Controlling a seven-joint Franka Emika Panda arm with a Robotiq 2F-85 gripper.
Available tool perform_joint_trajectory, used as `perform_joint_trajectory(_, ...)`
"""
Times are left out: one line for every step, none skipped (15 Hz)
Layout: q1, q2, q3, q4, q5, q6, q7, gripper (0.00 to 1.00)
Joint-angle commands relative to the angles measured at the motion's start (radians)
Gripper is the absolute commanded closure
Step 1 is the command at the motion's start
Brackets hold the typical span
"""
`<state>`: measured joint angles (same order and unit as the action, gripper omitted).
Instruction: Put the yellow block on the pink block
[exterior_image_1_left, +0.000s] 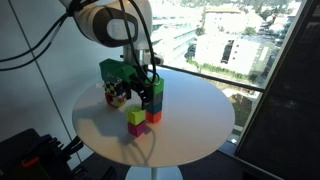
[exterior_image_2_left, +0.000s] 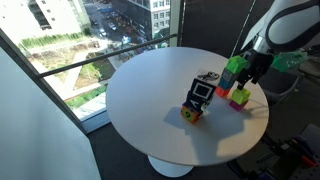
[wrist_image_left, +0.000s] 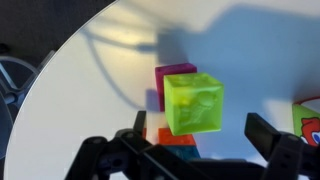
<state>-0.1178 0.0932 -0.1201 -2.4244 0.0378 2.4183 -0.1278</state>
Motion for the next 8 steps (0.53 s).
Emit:
perform_joint_trajectory(-0.013, -0.025, 0.003, 0.014, 0.033, -0.059, -0.053, 0.0)
perform_joint_trajectory(-0.013, -0.031, 0.002, 0.016, 0.033, -0.073, -0.052, 0.0)
perform_joint_trajectory(-0.013, -0.036, 0.002, 0.018, 0.036, -0.088, -0.057, 0.0)
perform_joint_trajectory(-0.012, -0.045, 0.001, 0.02, 0.033, -0.105, -0.053, 0.0)
perform_joint_trajectory(-0.01, -0.054, 0.001, 0.022, 0.027, -0.121, -0.049, 0.0)
perform_joint_trajectory(-0.008, -0.065, 0.0, 0.023, 0.017, -0.139, -0.039, 0.0)
perform_joint_trajectory(-0.006, -0.077, -0.001, 0.024, 0.008, -0.154, -0.03, 0.0)
perform_joint_trajectory(-0.005, -0.089, -0.001, 0.023, 0.0, -0.167, -0.023, 0.0)
